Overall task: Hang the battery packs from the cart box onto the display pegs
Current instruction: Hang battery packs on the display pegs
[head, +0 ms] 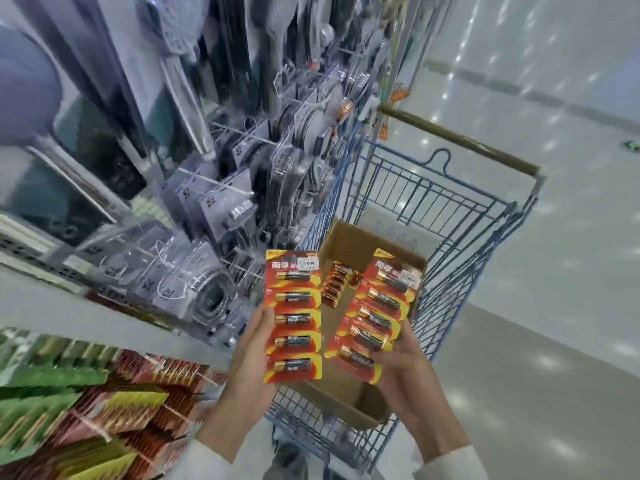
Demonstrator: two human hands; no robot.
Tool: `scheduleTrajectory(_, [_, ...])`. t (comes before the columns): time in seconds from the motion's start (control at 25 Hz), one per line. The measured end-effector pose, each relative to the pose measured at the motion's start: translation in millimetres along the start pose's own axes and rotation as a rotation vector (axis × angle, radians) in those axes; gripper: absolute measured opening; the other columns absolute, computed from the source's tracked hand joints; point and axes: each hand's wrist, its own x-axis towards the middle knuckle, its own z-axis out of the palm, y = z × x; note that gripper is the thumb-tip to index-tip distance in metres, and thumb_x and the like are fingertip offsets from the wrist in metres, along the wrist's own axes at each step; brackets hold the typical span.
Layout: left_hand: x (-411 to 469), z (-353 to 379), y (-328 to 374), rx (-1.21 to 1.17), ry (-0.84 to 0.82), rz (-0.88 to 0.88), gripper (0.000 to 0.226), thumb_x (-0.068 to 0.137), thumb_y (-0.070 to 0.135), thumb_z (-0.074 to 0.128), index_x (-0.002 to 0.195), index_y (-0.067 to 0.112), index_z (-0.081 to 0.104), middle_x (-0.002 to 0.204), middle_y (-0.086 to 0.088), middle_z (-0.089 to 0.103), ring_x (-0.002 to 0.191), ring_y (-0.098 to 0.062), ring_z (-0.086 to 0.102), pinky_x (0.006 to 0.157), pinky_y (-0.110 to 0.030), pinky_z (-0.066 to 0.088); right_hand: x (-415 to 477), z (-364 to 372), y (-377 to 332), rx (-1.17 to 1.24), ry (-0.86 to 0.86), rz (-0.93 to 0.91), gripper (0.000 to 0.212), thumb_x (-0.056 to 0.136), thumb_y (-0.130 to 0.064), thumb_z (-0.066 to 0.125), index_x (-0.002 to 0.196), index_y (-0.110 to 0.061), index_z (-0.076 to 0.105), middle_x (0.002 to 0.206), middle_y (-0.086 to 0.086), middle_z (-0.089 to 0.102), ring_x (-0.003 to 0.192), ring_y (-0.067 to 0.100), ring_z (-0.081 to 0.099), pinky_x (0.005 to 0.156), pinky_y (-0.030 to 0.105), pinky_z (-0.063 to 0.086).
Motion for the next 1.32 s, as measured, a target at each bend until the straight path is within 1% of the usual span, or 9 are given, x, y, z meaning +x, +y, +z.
scheduleTrajectory(0.16, [-53,-5,6,-0.002,0.001,0.124,0.035,0.103,0.04,0.05,0.131,0.024,0.065,0.115,-0.015,0.077,0.095,-0.033,0.077,0.072,-0.042,0.062,-41,31,-21,-0.023,-0.103,-0.065,0.073,0.066,0.008,0.063,0.135,-0.015,0.058,0.128,0.025,0.064,0.12,0.048,0.061,0.095,0.067,0.051])
scheduleTrajectory(0.28, [-88,-12,-3,-0.059,0.092,0.204,0.04,0.101,0.038,0.056,0.135,0.02,0.065,0.116,-0.019,0.076,0.095,-0.037,0.076,0.069,-0.041,0.063,-65,50,-40,-0.099,-0.172,-0.059,0.071,0.068,-0.023,0.084,0.135,-0.017,0.061,0.127,0.019,0.067,0.119,0.045,0.063,0.096,0.062,0.053])
scheduleTrajectory(0.36, [-118,-15,-13,-0.126,0.164,0.269,0.042,0.095,0.038,0.062,0.132,0.019,0.067,0.116,-0.02,0.076,0.092,-0.037,0.076,0.07,-0.042,0.063,-80,57,-44,-0.184,-0.175,-0.029,0.053,0.085,-0.044,0.073,0.132,-0.02,0.065,0.122,0.016,0.071,0.111,0.041,0.069,0.089,0.056,0.057])
scheduleTrajectory(0.44, [-148,-20,-25,-0.205,0.256,0.344,0.044,0.091,0.04,0.065,0.13,0.02,0.069,0.117,-0.02,0.075,0.097,-0.04,0.075,0.073,-0.043,0.062,-87,58,-41,-0.227,-0.213,-0.012,0.046,0.1,-0.045,0.056,0.135,-0.015,0.061,0.115,0.016,0.072,0.096,0.039,0.072,0.081,0.052,0.057])
scheduleTrajectory(0.56, [-196,-41,-41,-0.318,0.409,0.45,0.046,0.09,0.038,0.067,0.131,0.018,0.069,0.119,-0.02,0.075,0.101,-0.042,0.074,0.077,-0.043,0.061,-92,74,-14,-0.267,-0.357,0.073,0.053,0.101,-0.045,0.057,0.136,-0.005,0.056,0.104,0.019,0.071,0.08,0.034,0.072,0.066,0.046,0.059])
scheduleTrajectory(0.68, [-253,-68,-56,-0.378,0.535,0.563,0.044,0.089,0.038,0.066,0.126,0.014,0.071,0.106,-0.019,0.076,0.079,-0.034,0.074,0.062,-0.037,0.059,-110,109,22,-0.347,-0.461,0.17,0.093,0.065,-0.063,0.087,0.139,-0.015,0.056,0.118,0.021,0.071,0.096,0.044,0.072,0.082,0.061,0.057])
scheduleTrajectory(0.84, [-335,-113,-86,-0.5,0.728,0.708,0.049,0.09,0.041,0.07,0.127,0.009,0.07,0.1,-0.021,0.072,0.069,-0.03,0.07,0.055,-0.034,0.054,-154,165,80,-0.425,-0.66,0.311,0.111,0.048,-0.064,0.094,0.138,-0.01,0.057,0.122,0.031,0.067,0.097,0.049,0.07,0.08,0.061,0.057])
scheduleTrajectory(1.04, [-428,-154,-127,-0.566,0.987,0.815,0.04,0.097,0.039,0.062,0.128,0.015,0.071,0.116,-0.018,0.076,0.094,-0.038,0.076,0.068,-0.041,0.061,-217,209,154,-0.583,-0.837,0.475,0.066,0.082,-0.051,0.069,0.14,-0.021,0.057,0.125,0.017,0.071,0.109,0.044,0.07,0.095,0.067,0.052])
scheduleTrajectory(1.32, [-557,-231,-185,-0.666,1.133,0.869,0.03,0.098,0.029,0.061,0.117,0.01,0.074,0.108,-0.025,0.075,0.086,-0.041,0.074,0.069,-0.045,0.061,-341,260,253,-0.685,-0.943,0.542,0.056,0.084,-0.053,0.065,0.135,-0.029,0.061,0.124,0.01,0.073,0.106,0.039,0.072,0.093,0.064,0.055])
